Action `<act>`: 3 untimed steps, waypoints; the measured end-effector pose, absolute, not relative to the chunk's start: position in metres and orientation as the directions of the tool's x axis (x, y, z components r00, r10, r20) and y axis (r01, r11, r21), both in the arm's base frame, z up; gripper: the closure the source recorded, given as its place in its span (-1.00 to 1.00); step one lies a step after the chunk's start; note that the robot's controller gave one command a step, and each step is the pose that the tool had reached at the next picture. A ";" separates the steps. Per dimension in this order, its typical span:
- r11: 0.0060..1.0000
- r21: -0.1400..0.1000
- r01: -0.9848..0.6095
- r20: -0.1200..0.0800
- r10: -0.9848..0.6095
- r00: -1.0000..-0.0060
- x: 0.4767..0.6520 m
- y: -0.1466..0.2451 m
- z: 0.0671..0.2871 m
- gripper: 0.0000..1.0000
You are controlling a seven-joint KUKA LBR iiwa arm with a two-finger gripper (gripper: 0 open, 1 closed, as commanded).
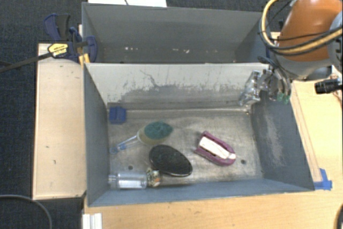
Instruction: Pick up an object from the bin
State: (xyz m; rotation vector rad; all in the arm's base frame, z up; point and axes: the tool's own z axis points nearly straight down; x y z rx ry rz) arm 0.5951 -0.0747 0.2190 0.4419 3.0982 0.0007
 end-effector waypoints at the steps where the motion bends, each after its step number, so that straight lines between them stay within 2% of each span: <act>1: 0.987 0.000 0.159 0.003 0.159 -0.987 0.561 -0.077 0.155 1.00; 2: 0.987 0.000 0.158 -0.003 0.158 -0.987 0.563 -0.077 0.157 -1.00; 3: 0.943 -0.004 -0.332 -0.008 -0.332 -0.943 0.592 -0.096 0.224 -1.00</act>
Offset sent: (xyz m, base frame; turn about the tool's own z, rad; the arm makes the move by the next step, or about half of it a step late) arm -0.0329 -0.0019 -0.0622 -0.1236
